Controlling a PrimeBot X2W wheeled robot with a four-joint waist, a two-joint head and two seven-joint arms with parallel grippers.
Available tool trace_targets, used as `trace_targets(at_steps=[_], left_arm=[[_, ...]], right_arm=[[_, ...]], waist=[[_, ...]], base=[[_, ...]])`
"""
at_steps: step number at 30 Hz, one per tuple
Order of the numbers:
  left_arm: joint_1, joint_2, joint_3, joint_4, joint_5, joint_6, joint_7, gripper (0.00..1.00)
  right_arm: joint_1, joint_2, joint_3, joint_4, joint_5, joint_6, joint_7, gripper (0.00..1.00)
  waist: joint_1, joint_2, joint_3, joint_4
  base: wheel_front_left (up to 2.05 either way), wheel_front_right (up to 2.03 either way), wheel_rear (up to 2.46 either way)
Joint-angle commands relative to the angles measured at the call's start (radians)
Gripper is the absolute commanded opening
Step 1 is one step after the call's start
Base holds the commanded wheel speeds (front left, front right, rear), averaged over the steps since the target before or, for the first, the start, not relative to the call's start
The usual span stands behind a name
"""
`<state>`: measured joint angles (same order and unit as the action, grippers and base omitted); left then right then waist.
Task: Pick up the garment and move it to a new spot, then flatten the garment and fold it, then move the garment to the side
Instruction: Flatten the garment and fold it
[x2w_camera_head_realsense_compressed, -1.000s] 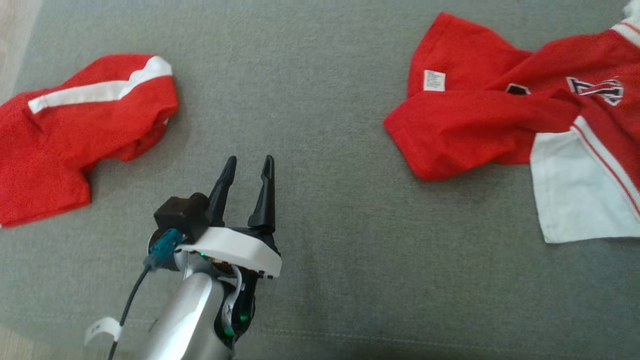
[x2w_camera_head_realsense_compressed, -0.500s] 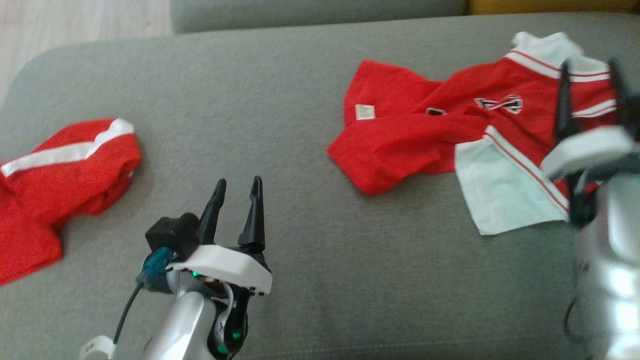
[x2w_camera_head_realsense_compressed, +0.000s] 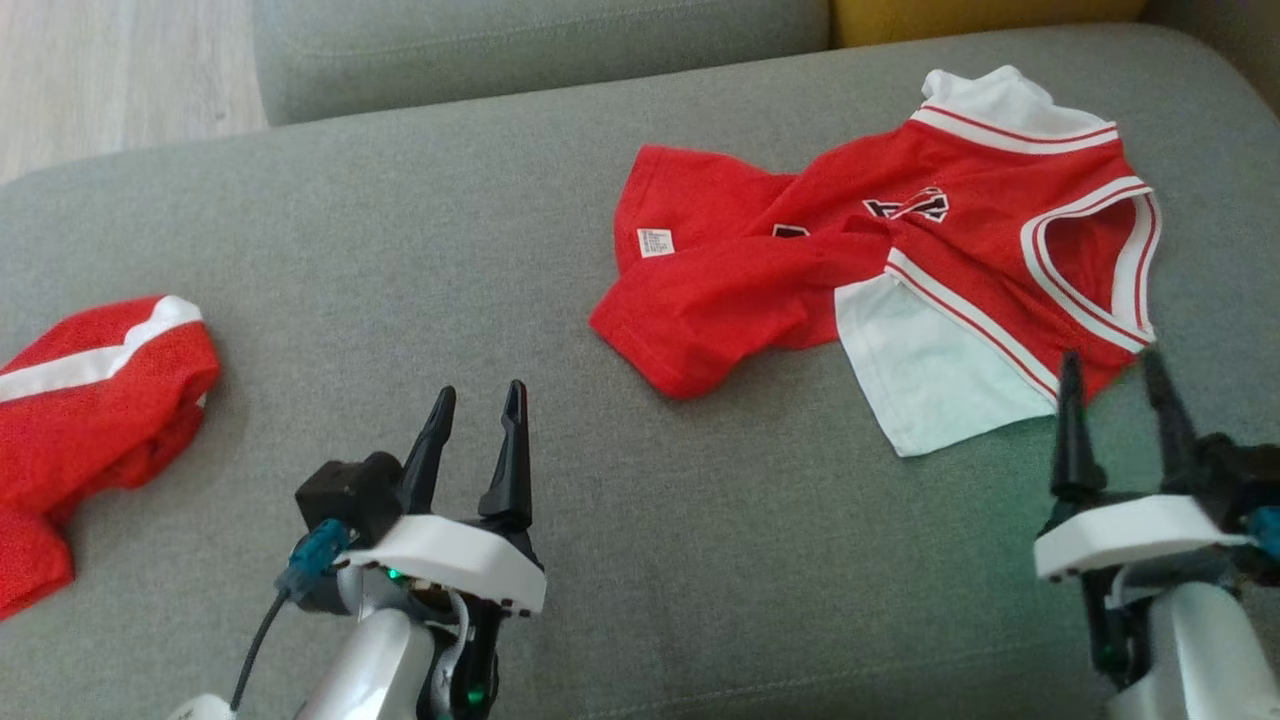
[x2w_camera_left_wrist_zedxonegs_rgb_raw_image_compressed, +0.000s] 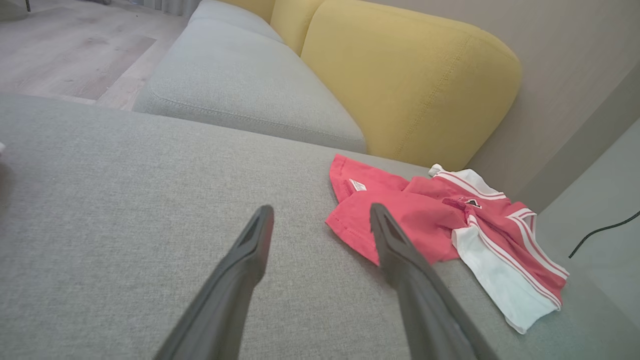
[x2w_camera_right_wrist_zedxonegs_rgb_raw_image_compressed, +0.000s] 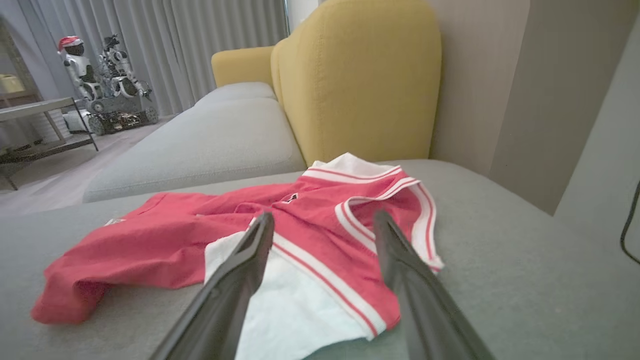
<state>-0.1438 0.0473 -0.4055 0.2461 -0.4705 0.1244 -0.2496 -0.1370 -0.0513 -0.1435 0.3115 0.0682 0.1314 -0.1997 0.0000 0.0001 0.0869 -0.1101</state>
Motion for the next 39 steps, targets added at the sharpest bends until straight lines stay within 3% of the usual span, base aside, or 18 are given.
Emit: trace_targets(at_steps=[1, 7, 11, 15, 22, 34, 35, 36, 39], left_arm=[[-0.032, 0.003, 0.031, -0.033, 0.002, 0.0, -0.012, 1.0], [-0.044, 0.003, 0.024, -0.029, 0.001, -0.004, -0.012, 1.0], [-0.052, 0.003, 0.018, -0.022, 0.002, -0.006, -0.012, 1.0], [-0.061, 0.003, 0.018, -0.02, 0.002, -0.002, -0.012, 1.0], [-0.067, 0.003, 0.009, -0.016, 0.006, -0.004, -0.012, 1.0], [-0.076, 0.003, 0.006, -0.011, 0.008, 0.0, -0.012, 1.0], [-0.076, 0.003, 0.006, -0.01, 0.009, 0.0, -0.012, 1.0], [-0.077, 0.003, 0.007, -0.009, 0.009, 0.001, -0.012, 1.0], [-0.077, 0.003, 0.013, -0.007, 0.011, 0.002, -0.012, 1.0]], right_arm=[[-0.013, 0.001, 0.043, -0.043, 0.019, -0.001, 0.011, 1.0], [0.025, 0.001, 0.095, -0.008, 0.121, -0.001, 0.08, 1.0], [0.021, 0.001, 0.14, 0.054, 0.121, -0.001, 0.124, 1.0], [0.003, 0.001, 0.161, 0.127, 0.191, -0.001, 0.145, 1.0], [-0.064, 0.001, 0.183, 0.264, 0.328, -0.001, 0.124, 1.0], [-0.162, 0.001, 0.229, 0.425, 0.378, -0.001, 0.071, 0.98], [-0.169, 0.001, 0.235, 0.436, 0.375, -0.001, 0.067, 0.38], [-0.175, 0.001, 0.239, 0.446, 0.372, -0.001, 0.061, 0.0], [-0.184, 0.001, 0.246, 0.464, 0.355, -0.001, 0.041, 0.0]], waist=[[0.0, -0.0001, 0.01, 0.003], [0.0, -0.0001, 0.032, 0.018], [0.0, -0.0001, 0.046, 0.034], [0.0, -0.0001, 0.061, 0.052], [0.0, -0.0001, 0.078, 0.078], [0.0, -0.0001, 0.092, 0.095], [0.0, -0.0001, 0.093, 0.094], [0.0, -0.0001, 0.093, 0.092], [0.0, -0.0001, 0.089, 0.083]], base=[[0.0, 0.0, 0.0], [0.0, 0.0, 0.0], [0.0, 0.0, 0.0], [0.0, 0.0, 0.0], [0.0, 0.0, 0.0], [0.0, 0.0, 0.0], [0.0, 0.0, 0.0], [0.0, 0.0, 0.0], [0.0, 0.0, 0.0]])
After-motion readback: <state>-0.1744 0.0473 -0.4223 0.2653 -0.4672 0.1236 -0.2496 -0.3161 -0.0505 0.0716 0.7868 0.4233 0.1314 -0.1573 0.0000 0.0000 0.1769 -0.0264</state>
